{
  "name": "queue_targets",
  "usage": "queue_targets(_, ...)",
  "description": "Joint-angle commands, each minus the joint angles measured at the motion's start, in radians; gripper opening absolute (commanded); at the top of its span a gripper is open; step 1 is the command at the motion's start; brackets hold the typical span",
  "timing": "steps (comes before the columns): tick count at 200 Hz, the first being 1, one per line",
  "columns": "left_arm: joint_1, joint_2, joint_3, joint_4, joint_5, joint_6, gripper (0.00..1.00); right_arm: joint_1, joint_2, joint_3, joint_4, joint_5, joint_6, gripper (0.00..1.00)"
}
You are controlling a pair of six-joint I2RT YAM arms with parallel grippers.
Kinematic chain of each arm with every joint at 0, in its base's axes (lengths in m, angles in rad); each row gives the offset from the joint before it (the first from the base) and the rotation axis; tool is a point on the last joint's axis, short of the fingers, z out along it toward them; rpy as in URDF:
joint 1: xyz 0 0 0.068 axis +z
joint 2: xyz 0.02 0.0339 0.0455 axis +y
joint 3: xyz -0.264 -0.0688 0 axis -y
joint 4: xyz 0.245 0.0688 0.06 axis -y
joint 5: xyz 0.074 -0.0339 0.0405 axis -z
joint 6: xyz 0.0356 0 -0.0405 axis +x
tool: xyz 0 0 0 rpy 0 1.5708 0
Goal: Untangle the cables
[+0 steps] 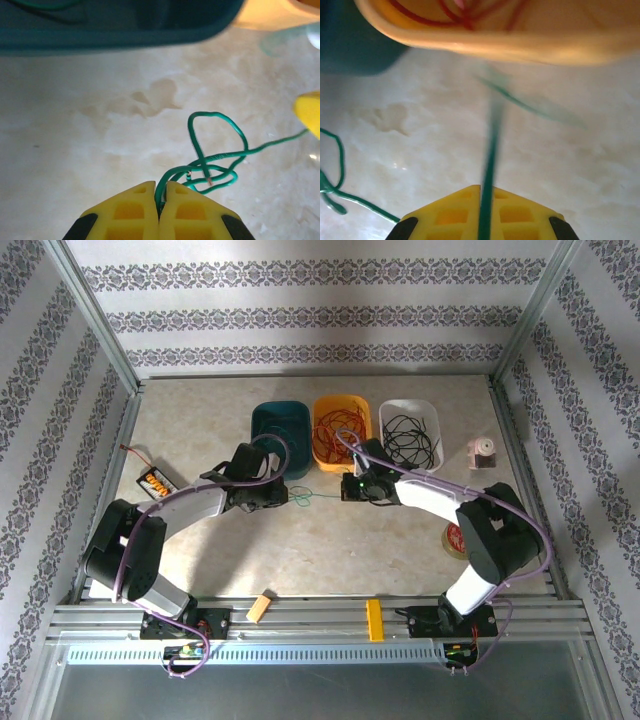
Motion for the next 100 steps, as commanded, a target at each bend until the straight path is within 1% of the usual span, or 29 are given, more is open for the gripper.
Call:
queue_targets(1, 0.058, -0.022, -0.046, -0.114, -0.145, 0.014, 0.00, -0.044, -0.043, -0.081, -0.170, 0.184, 0.008, 0.00)
queue_targets(19, 0.059, -0.028, -0.046, -0.108, -0.083, 0.034, 0.00, -0.052, -0.067, -0.103, -0.177, 0.194, 0.010, 0.00)
queue_targets(32, 0.060, -0.034, -0.042, -0.146, -0.118, 0.041, 0.00, -0.080, -0.094, -0.130, -0.187, 0.206, 0.037, 0.00)
queue_targets(46, 0.069, -0.055, -0.049, -0.183, -0.164, 0.041, 0.00, -0.137, -0.147, -0.181, -0.186, 0.205, 0.078, 0.00)
queue_targets(64, 0.096, -0.102, -0.093, -0.174, -0.165, 0.036, 0.00, -0.222, -0.242, -0.267, -0.178, 0.207, 0.129, 0.00)
queue_targets(82, 0.129, -0.145, -0.144, -0.120, -0.103, 0.016, 0.18, -0.313, -0.345, -0.341, -0.183, 0.202, 0.163, 0.00)
queue_targets(88, 0.137, -0.153, -0.159, -0.101, -0.080, 0.011, 0.30, -0.341, -0.376, -0.362, -0.183, 0.196, 0.169, 0.00)
queue_targets(91, 0.140, -0.154, -0.164, -0.092, -0.071, 0.007, 0.35, -0.353, -0.391, -0.370, -0.185, 0.194, 0.173, 0.00)
queue_targets(96, 0.142, -0.156, -0.172, -0.081, -0.061, 0.003, 0.40, -0.374, -0.418, -0.384, -0.186, 0.192, 0.177, 0.00)
queue_targets(100, 0.144, -0.156, -0.175, -0.073, -0.055, 0.001, 0.42, -0.387, -0.436, -0.391, -0.189, 0.195, 0.180, 0.00)
